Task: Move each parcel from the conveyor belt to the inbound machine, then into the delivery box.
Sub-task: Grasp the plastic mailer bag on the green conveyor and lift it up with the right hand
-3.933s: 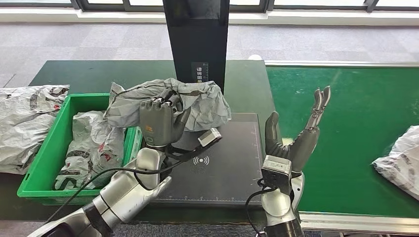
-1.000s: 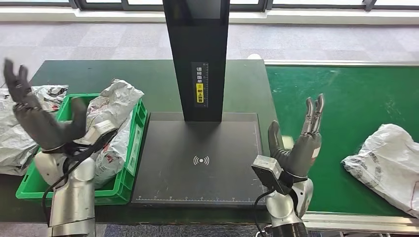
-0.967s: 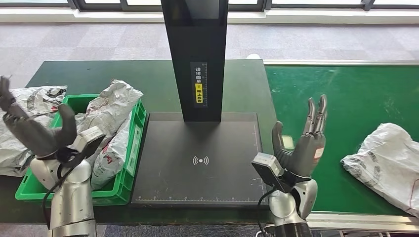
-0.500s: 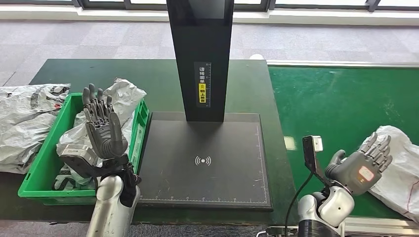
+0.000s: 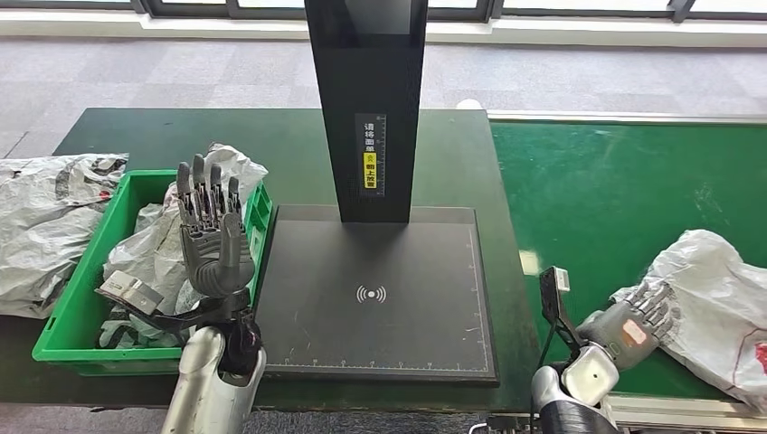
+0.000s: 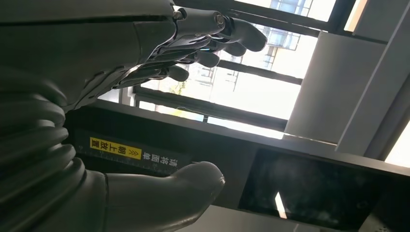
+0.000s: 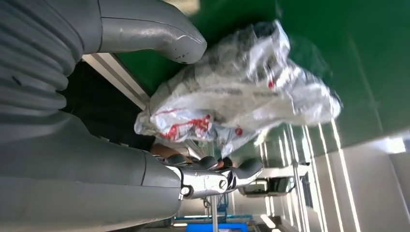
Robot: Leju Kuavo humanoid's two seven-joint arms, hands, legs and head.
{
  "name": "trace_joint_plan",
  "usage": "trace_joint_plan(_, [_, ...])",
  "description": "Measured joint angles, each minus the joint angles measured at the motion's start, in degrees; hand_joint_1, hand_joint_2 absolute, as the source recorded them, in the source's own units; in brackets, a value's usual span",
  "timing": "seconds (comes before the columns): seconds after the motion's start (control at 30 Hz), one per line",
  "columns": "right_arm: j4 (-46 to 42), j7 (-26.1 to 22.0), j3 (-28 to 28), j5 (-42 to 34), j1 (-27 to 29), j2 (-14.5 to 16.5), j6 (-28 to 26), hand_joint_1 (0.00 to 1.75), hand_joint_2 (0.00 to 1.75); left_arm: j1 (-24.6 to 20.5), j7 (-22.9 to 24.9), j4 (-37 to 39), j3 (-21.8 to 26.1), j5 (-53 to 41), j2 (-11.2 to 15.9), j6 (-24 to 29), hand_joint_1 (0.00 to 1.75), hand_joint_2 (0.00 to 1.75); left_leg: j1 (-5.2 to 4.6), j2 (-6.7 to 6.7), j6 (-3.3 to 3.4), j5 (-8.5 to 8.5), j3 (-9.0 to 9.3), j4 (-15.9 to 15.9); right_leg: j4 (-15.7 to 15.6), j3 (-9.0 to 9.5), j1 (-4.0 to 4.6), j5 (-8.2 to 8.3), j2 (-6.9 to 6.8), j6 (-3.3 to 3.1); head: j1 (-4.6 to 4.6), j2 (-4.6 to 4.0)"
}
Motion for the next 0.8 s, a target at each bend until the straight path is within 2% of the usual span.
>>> trace_joint_plan(0.27, [9.6,0.1,0.0,0.0,-1.9,-1.0,1.0,0.0,1.75,-0.1,0.0,0.8,-0.1,-1.0,0.0,-1.2,0.0,1.75,0.0,-0.01,0.0,0.0,0.0,0.0,0.0,-0.02,0.01,-0.01,0.0,-0.01,0.0,0.0])
trace_joint_plan(0.43, [11.6,0.3,-0.6,0.0,-2.0,-1.4,1.8,0.0,1.75,-0.2,0.0,1.5,-0.4,-1.3,0.0,-1.9,0.0,1.75,0.0,0.01,0.0,-0.01,-0.01,0.0,0.0,-0.04,0.0,-0.01,0.02,-0.01,0.0,0.0])
trace_joint_plan(0.8, [12.7,4.7,-1.2,0.0,-1.8,-2.7,1.3,0.0,1.75,-0.5,0.0,3.0,-1.7,-2.9,0.1,-1.9,0.0,1.75,-0.01,0.01,0.0,-0.01,0.0,0.0,0.0,-0.04,-0.01,-0.01,0.02,0.0,0.0,0.0])
